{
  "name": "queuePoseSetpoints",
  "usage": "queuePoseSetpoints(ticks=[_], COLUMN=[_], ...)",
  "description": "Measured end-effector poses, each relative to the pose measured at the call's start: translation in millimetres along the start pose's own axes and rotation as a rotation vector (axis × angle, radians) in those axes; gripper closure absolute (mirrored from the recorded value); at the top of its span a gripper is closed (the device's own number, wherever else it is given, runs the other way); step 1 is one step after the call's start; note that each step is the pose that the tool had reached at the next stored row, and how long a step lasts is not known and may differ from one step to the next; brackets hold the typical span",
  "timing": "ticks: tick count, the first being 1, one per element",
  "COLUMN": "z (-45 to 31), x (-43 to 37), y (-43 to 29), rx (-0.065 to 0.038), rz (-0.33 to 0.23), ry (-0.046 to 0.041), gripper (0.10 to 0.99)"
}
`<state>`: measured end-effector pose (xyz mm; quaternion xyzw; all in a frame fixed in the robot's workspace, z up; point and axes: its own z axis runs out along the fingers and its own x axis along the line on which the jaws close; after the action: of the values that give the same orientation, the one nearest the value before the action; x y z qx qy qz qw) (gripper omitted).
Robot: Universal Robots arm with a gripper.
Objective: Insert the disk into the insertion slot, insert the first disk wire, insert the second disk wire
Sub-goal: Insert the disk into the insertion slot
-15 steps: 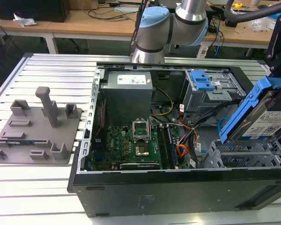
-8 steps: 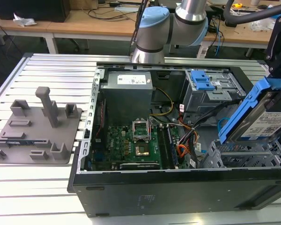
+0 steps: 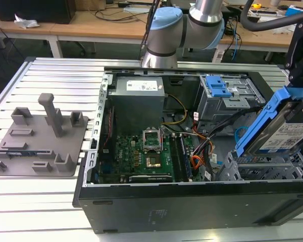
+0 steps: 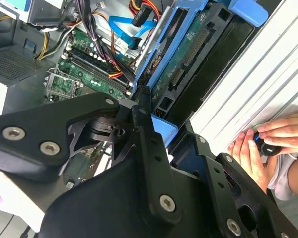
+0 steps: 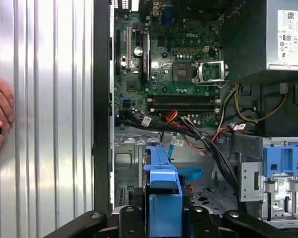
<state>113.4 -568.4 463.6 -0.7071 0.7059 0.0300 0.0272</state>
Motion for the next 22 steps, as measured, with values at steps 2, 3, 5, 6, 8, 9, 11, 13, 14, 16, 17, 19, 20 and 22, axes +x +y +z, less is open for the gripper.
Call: queuePoseSetpoints(ticks=[2, 3, 5, 6, 8, 9, 11, 13, 14, 16, 17, 19, 20, 22], z=[1.1, 1.9, 2.9, 3.4, 4.6, 5.1, 6.8, 9.1, 9.9, 11.1, 11.9, 14.4, 15.3, 17.8], x=[0.1, 0.2, 0.2, 0.3, 0.3, 0.3, 0.3, 0.3, 0.2, 0.2, 0.3, 0.3, 0.4, 0.5], y=[0.0, 0.0, 0.0, 0.0, 0.0, 0.0, 0.0, -0.2, -0.5, -1.0, -1.1, -1.3, -1.3, -1.3], rx=[0.000, 0.000, 0.000, 0.000, 0.000, 0.000, 0.000, -0.001, -0.001, -0.001, -0.001, -0.001, -0.001, -0.002], rz=[0.000, 0.000, 0.000, 0.000, 0.000, 0.000, 0.000, 0.000, -0.001, 0.000, 0.000, 0.000, 0.000, 0.000], ry=[0.0007, 0.0013, 0.0017, 0.0017, 0.0019, 0.0019, 0.0019, 0.0020, 0.0020, 0.0022, 0.0022, 0.0020, 0.0020, 0.0020], gripper=[0.722, 0.722, 0.722, 0.722, 0.722, 0.722, 0.722, 0.722, 0.722, 0.722, 0.722, 0.722, 0.722, 0.722])
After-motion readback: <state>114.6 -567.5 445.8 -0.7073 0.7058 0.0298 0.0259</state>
